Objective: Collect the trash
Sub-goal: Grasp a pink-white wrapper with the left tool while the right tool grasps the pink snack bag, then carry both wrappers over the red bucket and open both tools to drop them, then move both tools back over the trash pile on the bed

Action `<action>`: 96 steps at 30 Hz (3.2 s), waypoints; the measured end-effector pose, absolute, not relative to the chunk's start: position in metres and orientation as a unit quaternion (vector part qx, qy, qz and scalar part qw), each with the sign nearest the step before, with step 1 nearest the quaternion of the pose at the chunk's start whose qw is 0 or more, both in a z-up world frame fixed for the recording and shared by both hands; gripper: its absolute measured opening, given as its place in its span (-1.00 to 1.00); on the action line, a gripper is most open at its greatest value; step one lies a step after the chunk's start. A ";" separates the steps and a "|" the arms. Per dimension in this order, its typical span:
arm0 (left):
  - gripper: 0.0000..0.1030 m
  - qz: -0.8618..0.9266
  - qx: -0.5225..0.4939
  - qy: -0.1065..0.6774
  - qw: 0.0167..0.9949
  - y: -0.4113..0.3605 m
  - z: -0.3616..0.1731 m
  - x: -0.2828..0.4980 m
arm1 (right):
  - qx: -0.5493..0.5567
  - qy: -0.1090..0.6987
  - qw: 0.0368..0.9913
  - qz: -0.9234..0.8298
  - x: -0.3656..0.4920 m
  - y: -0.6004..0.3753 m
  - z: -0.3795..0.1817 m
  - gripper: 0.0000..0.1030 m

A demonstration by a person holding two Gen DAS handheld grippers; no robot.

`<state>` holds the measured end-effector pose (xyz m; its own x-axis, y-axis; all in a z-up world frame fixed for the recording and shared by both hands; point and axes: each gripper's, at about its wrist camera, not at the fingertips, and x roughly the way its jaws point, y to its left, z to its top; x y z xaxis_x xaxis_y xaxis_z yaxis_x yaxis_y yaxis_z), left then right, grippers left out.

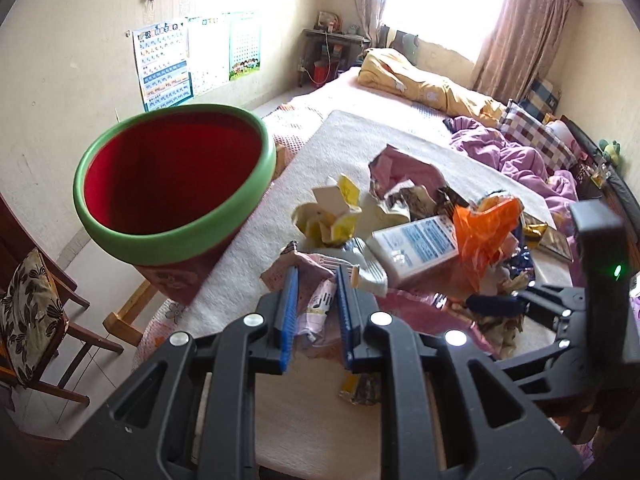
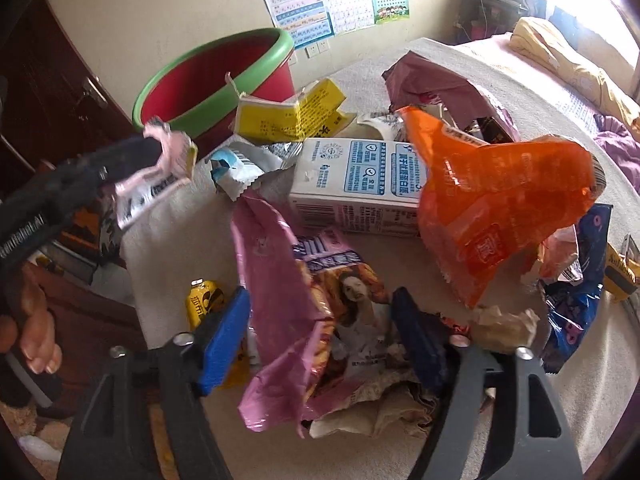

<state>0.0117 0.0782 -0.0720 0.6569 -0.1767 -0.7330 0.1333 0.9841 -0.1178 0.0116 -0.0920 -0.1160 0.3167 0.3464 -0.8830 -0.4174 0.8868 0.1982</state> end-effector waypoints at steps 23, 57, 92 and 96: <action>-0.65 -0.067 -0.042 0.366 0.927 0.178 -0.043 0.097 | 0.101 0.434 0.863 0.236 0.064 -0.060 -0.023 0.00; -0.17 -0.074 -0.036 0.410 0.908 0.246 -0.082 0.165 | 0.162 0.455 0.844 0.231 0.166 0.060 -0.055 0.26; 0.11 -0.171 0.012 0.421 0.891 0.081 -0.086 0.089 | 0.137 0.439 0.884 0.077 0.010 -0.140 -0.064 0.30; 0.11 -0.168 0.014 0.431 0.887 0.069 -0.092 0.093 | 0.141 0.445 0.880 0.085 -0.005 -0.157 -0.070 0.30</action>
<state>0.0930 0.0693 -0.0922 0.5727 -0.2858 -0.7683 0.3094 0.9433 -0.1202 -0.0050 -0.1566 -0.0699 0.5890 0.2747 -0.7600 -0.0239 0.9460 0.3234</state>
